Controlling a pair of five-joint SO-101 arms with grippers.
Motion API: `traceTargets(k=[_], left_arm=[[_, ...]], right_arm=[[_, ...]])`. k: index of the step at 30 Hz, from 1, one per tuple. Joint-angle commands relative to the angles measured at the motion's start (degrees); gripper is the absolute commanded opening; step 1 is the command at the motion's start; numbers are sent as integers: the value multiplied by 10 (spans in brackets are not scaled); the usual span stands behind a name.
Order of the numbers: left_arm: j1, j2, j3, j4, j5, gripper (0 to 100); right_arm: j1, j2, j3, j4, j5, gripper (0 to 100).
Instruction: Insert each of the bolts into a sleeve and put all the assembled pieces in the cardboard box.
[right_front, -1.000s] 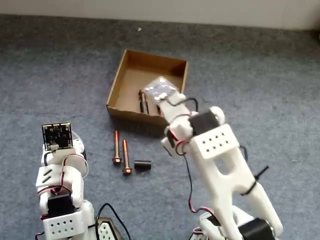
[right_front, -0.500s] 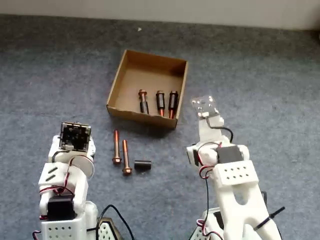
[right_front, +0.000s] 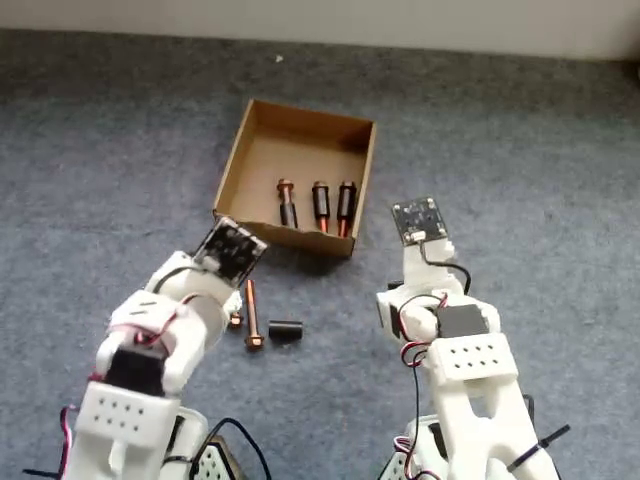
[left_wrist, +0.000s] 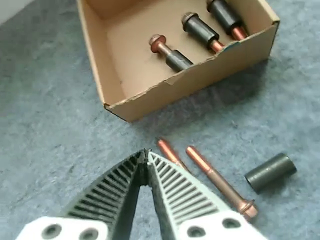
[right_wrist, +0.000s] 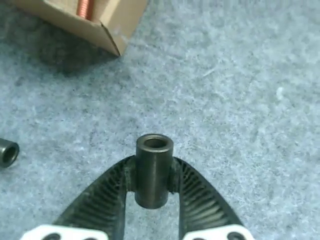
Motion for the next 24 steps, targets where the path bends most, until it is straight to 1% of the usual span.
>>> traceTargets(k=[1,4,8,15,18,24], left_arm=[[16,125,-73,-1,-7,82],[16,215,-105,-1,-6,119],[17,332,-147,-2,-10,120],[18,510,-249,-2,-10,119],[19,563,-283,-2,-10,122],[61,611,-302,-1,-7,121]], right_arm=[[5,-15,2,-12,-7,5],[5,-15,12,-25,-7,5],[5,-15,23,-44,-6,5],[5,-15,23,-44,-6,5],[5,-15,23,-44,-6,5],[5,-15,23,-44,-5,5]])
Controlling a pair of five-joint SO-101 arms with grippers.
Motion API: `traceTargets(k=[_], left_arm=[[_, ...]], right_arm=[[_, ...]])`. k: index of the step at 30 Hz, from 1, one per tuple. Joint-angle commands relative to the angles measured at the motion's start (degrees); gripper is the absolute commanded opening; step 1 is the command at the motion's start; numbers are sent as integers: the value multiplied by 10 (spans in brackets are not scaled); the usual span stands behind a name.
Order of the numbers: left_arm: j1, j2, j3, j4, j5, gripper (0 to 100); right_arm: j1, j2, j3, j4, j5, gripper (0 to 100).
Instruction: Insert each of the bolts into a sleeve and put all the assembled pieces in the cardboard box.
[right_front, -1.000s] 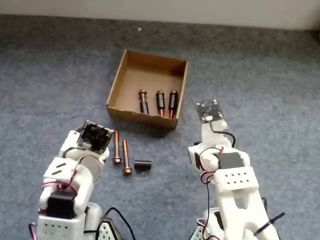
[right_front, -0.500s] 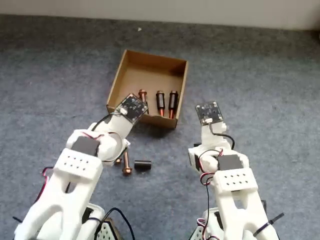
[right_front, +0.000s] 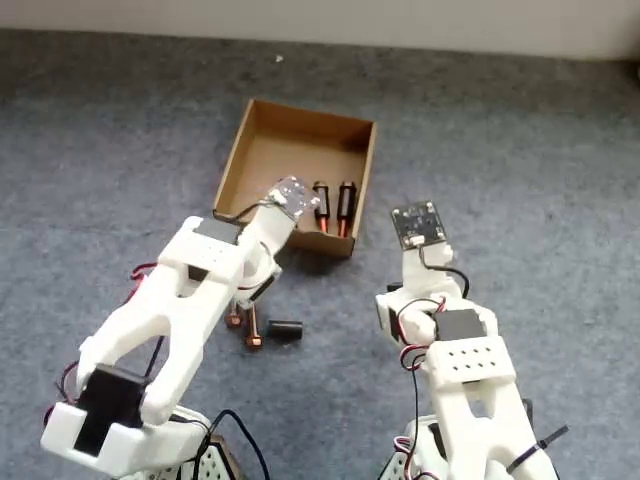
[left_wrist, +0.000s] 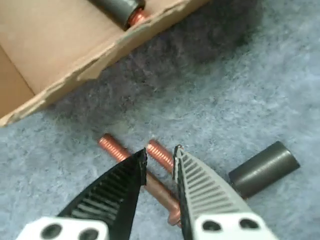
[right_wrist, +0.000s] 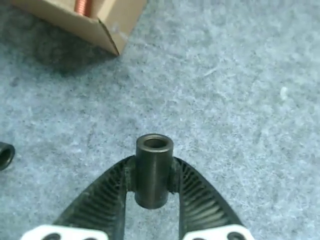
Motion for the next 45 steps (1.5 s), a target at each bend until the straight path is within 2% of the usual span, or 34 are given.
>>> traceTargets(k=[1,5,12,22,30,34,39,45], left_arm=[[31,5,-26,0,-4,121],[35,8,-24,-5,-4,121],[-22,10,-21,-17,-6,123],[-36,3,-1,-18,-27,120],[29,9,-15,-24,5,122],[30,29,0,-68,5,123],[-8,93,-71,-22,5,120],[-87,145,-124,14,5,110]], right_arm=[[5,-15,-4,-11,-4,5],[5,-15,-3,-10,-3,5],[5,-15,-3,-10,-2,5],[4,-15,-3,-9,-3,5],[4,-15,-3,-8,-3,5],[4,-15,-3,-8,-3,5],[4,-15,-2,-8,-2,5],[3,-18,6,-10,-1,5]])
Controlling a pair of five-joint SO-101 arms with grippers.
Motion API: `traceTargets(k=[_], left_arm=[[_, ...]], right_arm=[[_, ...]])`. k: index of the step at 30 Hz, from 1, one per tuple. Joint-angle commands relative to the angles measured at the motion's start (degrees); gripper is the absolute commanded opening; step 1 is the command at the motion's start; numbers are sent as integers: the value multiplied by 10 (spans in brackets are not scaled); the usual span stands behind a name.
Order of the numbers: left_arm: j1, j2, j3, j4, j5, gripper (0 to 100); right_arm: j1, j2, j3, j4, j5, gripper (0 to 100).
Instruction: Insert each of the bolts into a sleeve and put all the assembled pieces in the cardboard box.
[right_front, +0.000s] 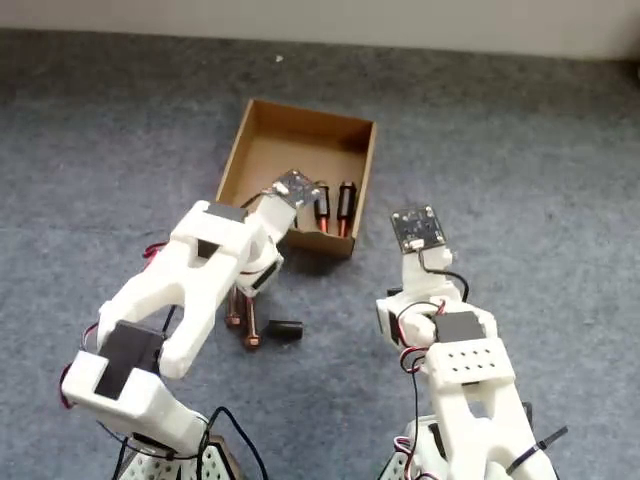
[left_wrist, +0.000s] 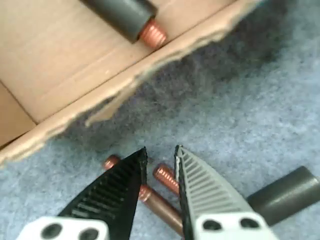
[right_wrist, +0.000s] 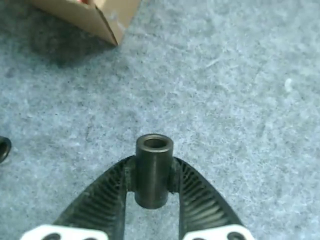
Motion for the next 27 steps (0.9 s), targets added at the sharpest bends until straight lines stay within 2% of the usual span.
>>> traceTargets(k=[1,5,10,16,20,24,27], left_arm=[[-54,-1,-25,11,5,92],[-86,-36,11,13,1,19],[-109,-129,109,10,-23,14],[-159,-321,208,13,-23,17],[-167,-465,253,18,-23,36],[-167,-570,244,85,-22,128],[-173,-597,196,154,-25,124]], right_arm=[[3,-17,-7,-10,-1,5],[3,-17,-7,-10,-1,5],[3,-17,-7,-10,-1,5],[2,-18,-7,-11,-1,5],[2,-18,-8,-11,0,5],[2,-19,-8,-11,0,5],[2,-19,-8,-11,0,5]])
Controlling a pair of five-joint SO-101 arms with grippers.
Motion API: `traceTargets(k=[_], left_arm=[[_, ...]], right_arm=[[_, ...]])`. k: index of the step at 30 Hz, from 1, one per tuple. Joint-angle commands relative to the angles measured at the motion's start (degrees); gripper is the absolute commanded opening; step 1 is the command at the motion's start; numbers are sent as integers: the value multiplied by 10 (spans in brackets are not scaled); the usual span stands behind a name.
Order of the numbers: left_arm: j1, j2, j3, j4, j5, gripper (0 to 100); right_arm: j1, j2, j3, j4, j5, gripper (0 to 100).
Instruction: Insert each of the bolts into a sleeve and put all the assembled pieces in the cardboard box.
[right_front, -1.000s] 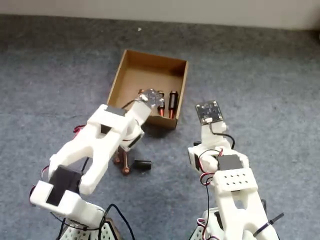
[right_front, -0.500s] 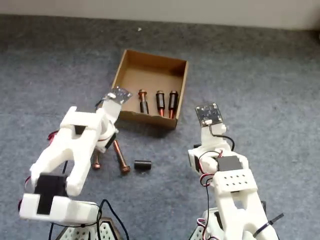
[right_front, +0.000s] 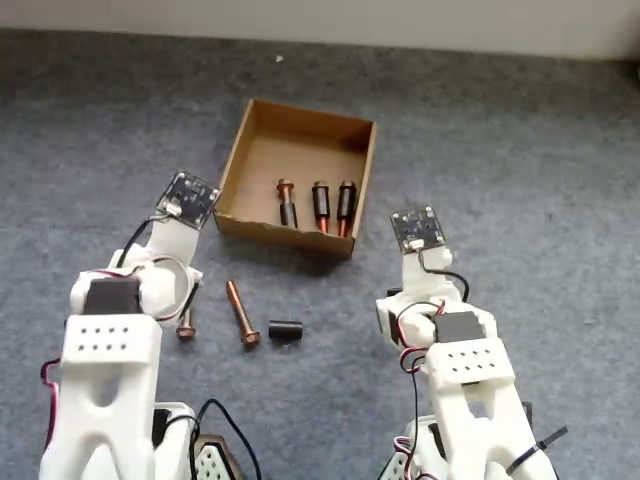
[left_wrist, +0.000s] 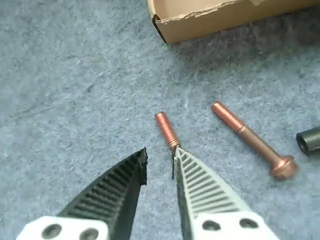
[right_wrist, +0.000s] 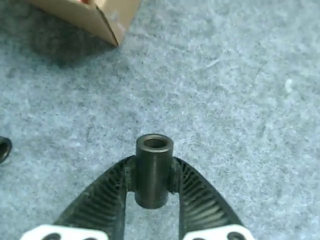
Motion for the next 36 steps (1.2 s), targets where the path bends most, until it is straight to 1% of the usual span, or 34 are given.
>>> traceTargets(k=[1,4,5,8,12,16,18,22,25,27,31,33,36], left_arm=[[-22,-34,-72,76,-8,123],[-58,-4,-131,121,-13,123],[-73,13,-150,130,-25,123],[-116,73,-181,133,-55,123],[-152,154,-177,128,-106,122],[-153,218,-144,127,-146,122],[-151,247,-124,103,-158,122],[-150,292,-80,33,-160,122],[-118,316,-52,19,-189,122],[-85,317,-35,19,-185,122],[-5,292,-5,15,-132,122],[41,278,2,15,-102,122],[105,263,0,7,-43,122]], right_arm=[[2,-19,-8,-11,0,5],[2,-19,-8,-11,0,5],[2,-19,-8,-11,0,5],[2,-19,-8,-11,0,5],[1,-19,-8,-11,0,5],[1,-19,-8,-11,0,5],[1,-19,-8,-11,0,5],[1,-19,-8,-11,0,5],[1,-19,-8,-11,0,5],[1,-19,-8,-11,0,5],[1,-19,-8,-11,1,5],[1,-19,-8,-11,15,5],[1,-18,-7,-11,20,5]])
